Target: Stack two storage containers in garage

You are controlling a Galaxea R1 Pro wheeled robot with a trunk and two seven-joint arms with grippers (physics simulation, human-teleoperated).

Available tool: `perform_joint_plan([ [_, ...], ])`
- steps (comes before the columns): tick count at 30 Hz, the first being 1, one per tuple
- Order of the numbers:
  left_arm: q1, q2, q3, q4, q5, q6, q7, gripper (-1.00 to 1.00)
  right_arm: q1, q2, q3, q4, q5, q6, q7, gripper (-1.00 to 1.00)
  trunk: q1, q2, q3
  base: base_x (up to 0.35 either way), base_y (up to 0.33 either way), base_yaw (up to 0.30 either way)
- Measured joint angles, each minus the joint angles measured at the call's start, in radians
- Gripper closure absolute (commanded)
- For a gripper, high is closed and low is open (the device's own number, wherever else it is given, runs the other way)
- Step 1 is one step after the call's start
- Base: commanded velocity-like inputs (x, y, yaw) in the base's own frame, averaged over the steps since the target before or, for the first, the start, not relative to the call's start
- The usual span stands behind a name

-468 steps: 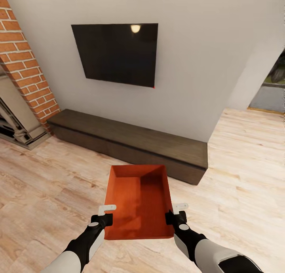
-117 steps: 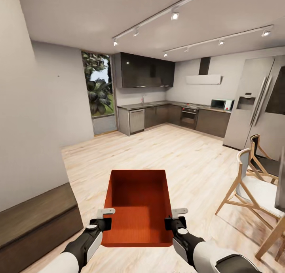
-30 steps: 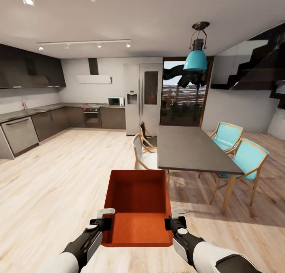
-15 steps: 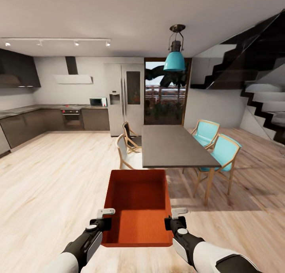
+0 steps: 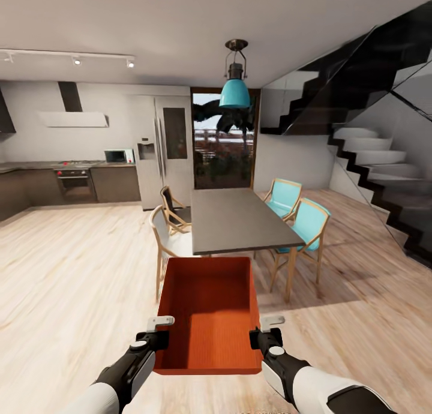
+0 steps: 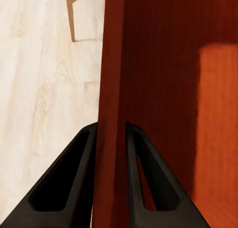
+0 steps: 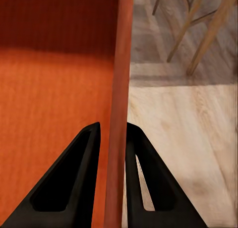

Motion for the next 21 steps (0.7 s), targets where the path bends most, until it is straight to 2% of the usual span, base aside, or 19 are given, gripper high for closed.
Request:
perform_joint_plan([
  [21,0.000,0.000,0.000,0.001,0.002,-0.001,0.000,1.00,0.000,0.000,0.001,0.000,0.000,0.000,0.000,1.00,0.000,0.000,0.000,0.000,0.000,-0.286],
])
